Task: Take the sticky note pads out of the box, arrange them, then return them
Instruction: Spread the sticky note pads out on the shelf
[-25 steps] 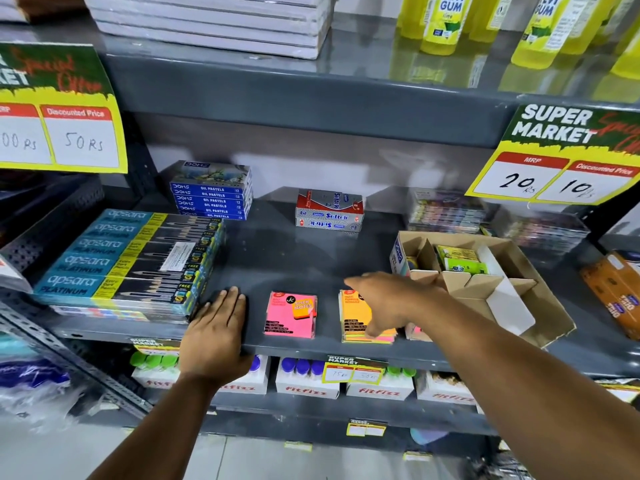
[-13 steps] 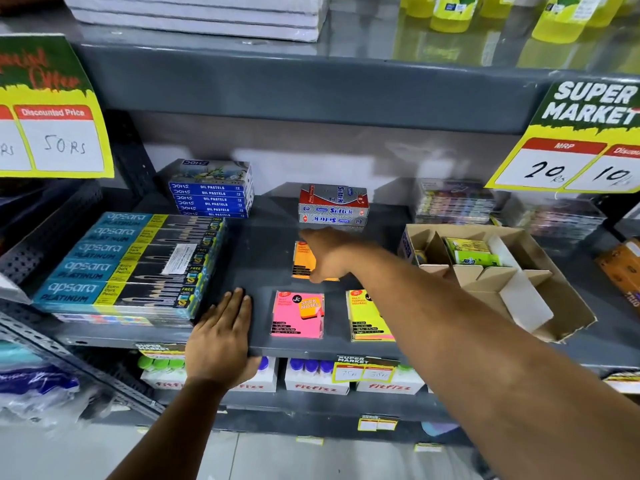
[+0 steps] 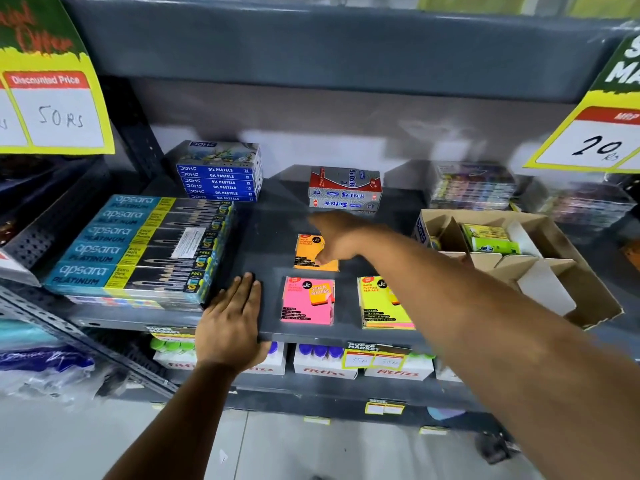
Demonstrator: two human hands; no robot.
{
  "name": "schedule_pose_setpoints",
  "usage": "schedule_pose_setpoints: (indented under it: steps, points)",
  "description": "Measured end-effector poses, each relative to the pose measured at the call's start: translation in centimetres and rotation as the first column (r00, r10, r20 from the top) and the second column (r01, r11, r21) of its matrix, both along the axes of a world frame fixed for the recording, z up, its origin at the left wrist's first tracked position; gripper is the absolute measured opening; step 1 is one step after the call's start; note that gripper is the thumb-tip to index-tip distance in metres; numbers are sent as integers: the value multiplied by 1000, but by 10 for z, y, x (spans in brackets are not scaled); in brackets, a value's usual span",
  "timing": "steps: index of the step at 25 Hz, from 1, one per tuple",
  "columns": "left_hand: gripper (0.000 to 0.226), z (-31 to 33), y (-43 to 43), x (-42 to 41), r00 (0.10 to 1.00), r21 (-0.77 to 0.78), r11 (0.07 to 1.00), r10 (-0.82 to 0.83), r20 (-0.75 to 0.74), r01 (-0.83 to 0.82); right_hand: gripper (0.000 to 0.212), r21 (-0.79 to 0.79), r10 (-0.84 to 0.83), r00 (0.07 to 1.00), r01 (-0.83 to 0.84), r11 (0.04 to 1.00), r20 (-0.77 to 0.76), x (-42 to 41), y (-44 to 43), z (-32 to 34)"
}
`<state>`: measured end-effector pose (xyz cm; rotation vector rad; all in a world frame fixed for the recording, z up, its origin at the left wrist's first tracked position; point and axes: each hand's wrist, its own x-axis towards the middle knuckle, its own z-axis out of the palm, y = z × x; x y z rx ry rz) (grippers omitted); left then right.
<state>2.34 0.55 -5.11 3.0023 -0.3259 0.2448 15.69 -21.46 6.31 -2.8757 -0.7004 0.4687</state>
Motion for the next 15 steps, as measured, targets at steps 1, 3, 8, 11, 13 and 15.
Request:
schedule_pose_setpoints:
  steps: [1, 3, 8, 11, 13, 15]
  points:
    - [91, 0, 0, 0, 1000, 1, 1000, 4, -3, -4, 68, -39, 42, 999, -43, 998, -2, -6, -9, 11]
    - [93, -1, 0, 0, 1000, 1, 1000, 13, -11, -13, 77, -181, 114, 990, -128, 975, -85, -28, -32, 25]
    - [90, 0, -2, -1, 1000, 1, 1000, 12, 3, -12, 86, -390, 45, 985, -108, 914, -167, -85, -78, 15]
    - [91, 1, -3, -1, 1000, 11, 1000, 4, 6, -5, 90, -320, 10, 990, -54, 946, -139, -83, -84, 19]
    - [93, 1, -2, -1, 1000, 10, 1000, 6, 3, -6, 92, -297, 9, 996, -35, 954, -87, -69, -88, 27]
    - [93, 0, -1, -1, 1000, -1, 1000, 9, 4, -9, 89, -247, -35, 999, 30, 969, -14, -46, -91, 32]
